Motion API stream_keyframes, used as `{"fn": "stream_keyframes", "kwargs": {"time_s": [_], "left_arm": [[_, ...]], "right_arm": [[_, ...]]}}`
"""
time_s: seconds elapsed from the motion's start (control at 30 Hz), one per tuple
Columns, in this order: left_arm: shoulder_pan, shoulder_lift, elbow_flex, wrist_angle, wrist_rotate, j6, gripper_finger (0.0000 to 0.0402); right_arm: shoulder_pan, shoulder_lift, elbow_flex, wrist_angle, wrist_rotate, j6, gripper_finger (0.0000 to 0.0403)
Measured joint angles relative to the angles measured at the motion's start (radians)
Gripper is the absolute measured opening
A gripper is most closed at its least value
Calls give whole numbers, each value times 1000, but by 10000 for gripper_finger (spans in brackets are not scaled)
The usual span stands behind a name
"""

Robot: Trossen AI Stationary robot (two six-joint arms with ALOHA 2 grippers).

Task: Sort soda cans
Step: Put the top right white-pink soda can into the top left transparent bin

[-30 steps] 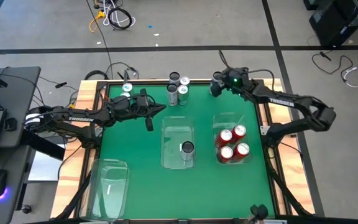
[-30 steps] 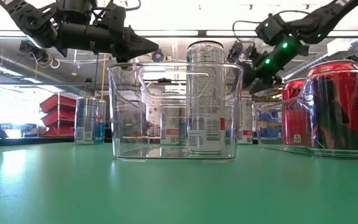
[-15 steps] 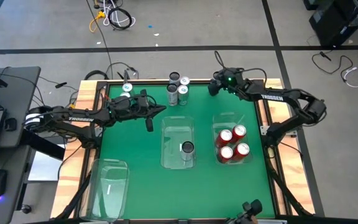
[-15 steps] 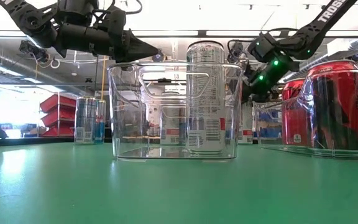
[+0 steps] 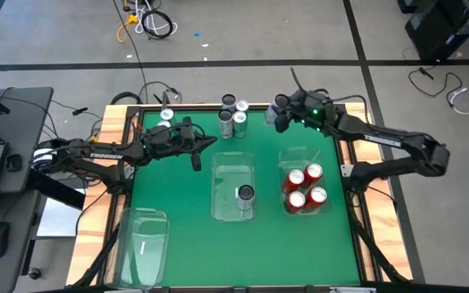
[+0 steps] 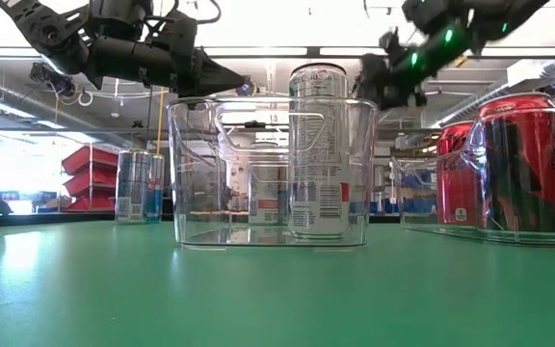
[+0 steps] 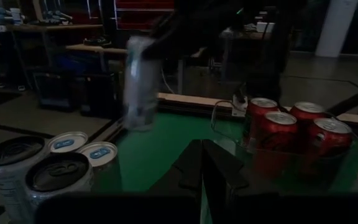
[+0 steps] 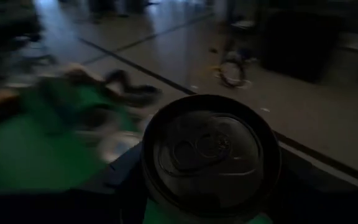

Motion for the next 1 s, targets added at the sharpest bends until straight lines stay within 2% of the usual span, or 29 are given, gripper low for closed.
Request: {"fn": "stream_keyframes", "kwargs": {"time_s": [0.23, 0.47, 0.67, 1.0], "left_arm": [[0, 0, 0, -1, -3, -4, 17], [0, 0, 0, -2, -6, -6, 17], [0, 0, 0, -3, -7, -6, 17], [0, 0, 0, -10, -7, -6, 17]], "right_arm": [[301, -29, 147, -146, 110, 16, 237], [530, 71, 235, -167, 184, 39, 237], [606, 197, 245, -170, 184, 90, 237], [615, 351, 245, -162, 208, 143, 237]]}}
